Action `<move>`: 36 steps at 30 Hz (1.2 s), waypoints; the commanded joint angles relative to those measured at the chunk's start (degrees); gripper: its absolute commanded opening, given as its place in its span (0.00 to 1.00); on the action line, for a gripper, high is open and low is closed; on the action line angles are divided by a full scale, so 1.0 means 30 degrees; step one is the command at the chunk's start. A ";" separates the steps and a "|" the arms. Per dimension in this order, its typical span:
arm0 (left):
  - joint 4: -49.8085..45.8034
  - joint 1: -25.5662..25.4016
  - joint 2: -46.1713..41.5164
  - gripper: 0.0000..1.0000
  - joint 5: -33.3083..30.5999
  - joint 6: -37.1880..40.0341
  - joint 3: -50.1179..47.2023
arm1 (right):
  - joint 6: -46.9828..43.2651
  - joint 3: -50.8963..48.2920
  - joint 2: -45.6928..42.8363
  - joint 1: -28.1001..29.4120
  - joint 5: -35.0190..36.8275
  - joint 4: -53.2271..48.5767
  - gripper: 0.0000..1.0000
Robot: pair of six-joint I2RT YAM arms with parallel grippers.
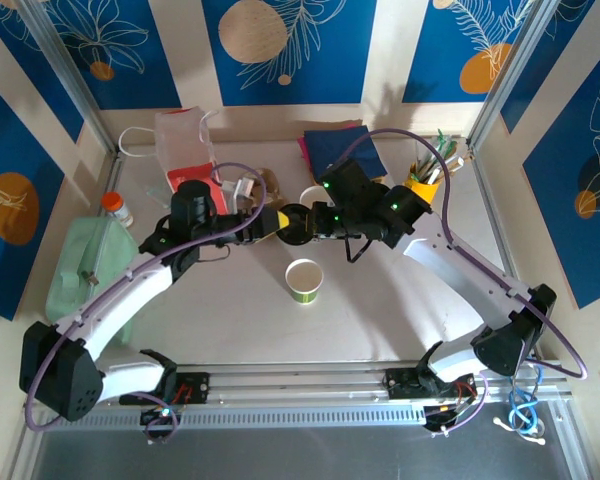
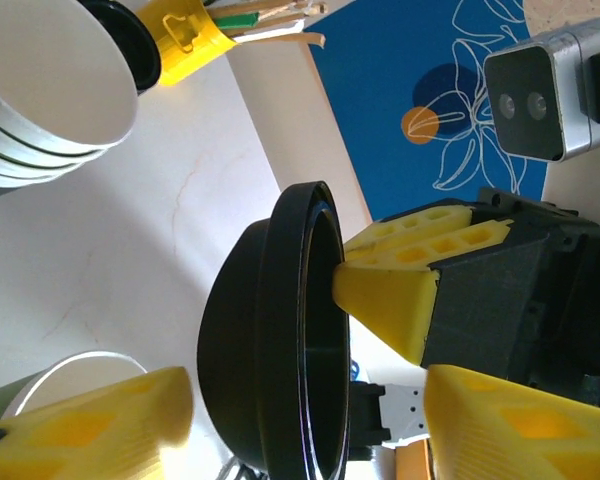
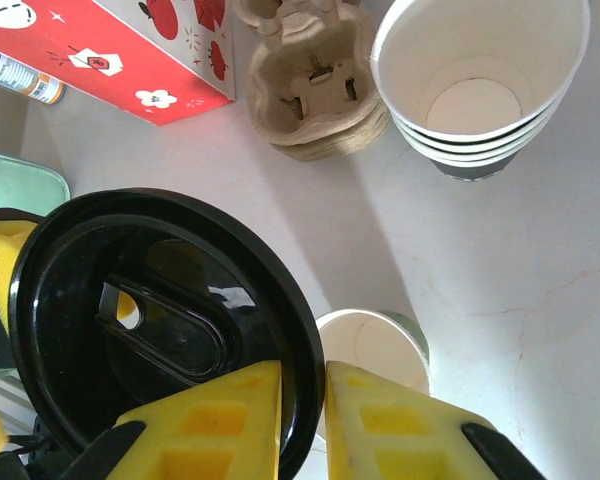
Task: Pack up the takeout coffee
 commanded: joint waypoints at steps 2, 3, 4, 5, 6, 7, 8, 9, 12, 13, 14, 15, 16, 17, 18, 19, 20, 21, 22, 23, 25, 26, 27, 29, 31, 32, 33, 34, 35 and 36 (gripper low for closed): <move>0.1831 -0.0309 0.0405 0.52 0.0988 -0.0646 -0.0255 | 0.0324 0.0477 0.0152 0.0148 -0.0437 0.0406 0.18; 0.1812 -0.0309 0.0462 0.50 0.0990 -0.0646 -0.0236 | 0.0352 0.0452 0.0170 0.0163 -0.0455 0.0420 0.18; 0.1810 -0.0309 0.0481 0.48 0.0989 -0.0648 -0.0232 | 0.0355 0.0456 0.0181 0.0163 -0.0459 0.0465 0.18; 0.1825 -0.0331 0.0499 0.46 0.0989 -0.0650 -0.0207 | 0.0312 0.0482 0.0196 0.0163 -0.0528 0.0492 0.18; 0.1811 -0.0334 0.0521 0.44 0.0989 -0.0635 -0.0203 | 0.0305 0.0507 0.0213 0.0163 -0.0520 0.0496 0.18; 0.1788 -0.0338 0.0554 0.41 0.0989 -0.0624 -0.0159 | 0.0275 0.0535 0.0236 0.0163 -0.0538 0.0492 0.18; 0.1781 -0.0321 0.0558 0.38 0.0989 -0.0620 -0.0145 | 0.0267 0.0566 0.0238 0.0145 -0.0540 0.0496 0.19; 0.1854 -0.0338 0.0572 0.36 0.0989 -0.0642 -0.0133 | 0.0230 0.0609 0.0265 0.0119 -0.0539 0.0463 0.19; 0.2037 -0.0338 0.0632 0.30 0.1106 -0.0695 -0.0152 | 0.0191 0.0585 0.0248 0.0018 -0.0889 0.0524 0.21; 0.1790 -0.0338 0.0654 0.30 0.1092 -0.0624 -0.0102 | 0.0179 0.0566 0.0225 -0.0039 -0.1081 0.0591 0.22; 0.1535 -0.0331 0.0658 0.28 0.1051 -0.0520 -0.0059 | 0.0129 0.0480 0.0138 -0.0042 -0.1186 0.0694 0.23; 0.1376 -0.0339 0.0634 0.24 0.0991 -0.0471 -0.0027 | 0.0065 0.0313 -0.0002 -0.0064 -0.1275 0.0935 0.24; 0.1440 -0.0338 0.0607 0.22 0.0989 -0.0543 -0.0078 | 0.0008 0.0188 -0.0130 -0.0122 -0.1358 0.1091 0.25; 0.1556 -0.0337 0.0545 0.22 0.0989 -0.0632 -0.0155 | -0.0079 0.0122 -0.0268 -0.0180 -0.1487 0.1204 0.27; 0.1604 -0.0327 0.0490 0.22 0.0989 -0.0691 -0.0228 | -0.0205 0.0048 -0.0438 -0.0231 -0.1591 0.1310 0.29; 0.1529 -0.0309 0.0387 0.22 0.0947 -0.0708 -0.0261 | -0.0350 -0.0064 -0.0639 -0.0262 -0.1578 0.1444 0.32; 0.1374 -0.0309 0.0296 0.22 0.0889 -0.0651 -0.0262 | -0.0538 -0.0165 -0.0853 -0.0298 -0.1614 0.1631 0.33; 0.1061 -0.0258 0.0198 0.22 0.0750 -0.0621 -0.0251 | -0.0886 -0.0380 -0.1191 -0.0349 -0.1758 0.1932 0.35; 0.0765 -0.0207 0.0070 0.22 0.0635 -0.0569 -0.0229 | -0.1286 -0.0665 -0.1581 -0.0386 -0.1828 0.2246 0.38; 0.0604 -0.0149 -0.0023 0.21 0.0532 -0.0539 -0.0232 | -0.1651 -0.0924 -0.1961 -0.0441 -0.1876 0.2565 0.41; 0.0069 0.0004 -0.0276 0.22 0.0353 -0.0518 -0.0210 | -0.2647 -0.1701 -0.2907 -0.0702 -0.2314 0.3473 0.48; -0.0144 0.0084 -0.0356 0.22 0.0323 -0.0575 -0.0204 | -0.3160 -0.2095 -0.3348 -0.0831 -0.2552 0.3942 0.50; -0.0408 0.0178 -0.0464 0.22 0.0315 -0.0667 -0.0203 | -0.3807 -0.2575 -0.3906 -0.1012 -0.2866 0.4485 0.52; -0.0848 0.0355 -0.0684 0.21 0.0372 -0.0985 -0.0172 | -0.5064 -0.3639 -0.4985 -0.1310 -0.3213 0.5674 0.58; -0.1696 0.0615 -0.0915 0.22 0.0376 -0.1345 -0.0117 | -0.6863 -0.4955 -0.6296 -0.1653 -0.4378 0.7278 0.64; -0.2337 0.0761 -0.0999 0.22 0.0352 -0.1527 -0.0037 | -0.7737 -0.5741 -0.6810 -0.1922 -0.5582 0.8143 0.67; -0.3247 0.0886 -0.1101 0.20 0.0288 -0.1715 0.0123 | -0.8986 -0.6445 -0.7263 -0.2287 -0.7560 0.8939 0.68; -0.3952 0.1000 -0.1124 0.19 0.0548 -0.1981 0.0299 | -1.0038 -0.6943 -0.7696 -0.2438 -0.8869 0.9424 0.70; -0.4373 0.1087 -0.1136 0.16 0.0999 -0.2191 0.0470 | -1.0783 -0.7237 -0.7962 -0.2430 -0.9165 0.9646 0.71; -0.5184 0.1194 -0.1126 0.12 0.1412 -0.2344 0.0776 | -1.1500 -0.7625 -0.8222 -0.2388 -0.9058 0.9898 0.73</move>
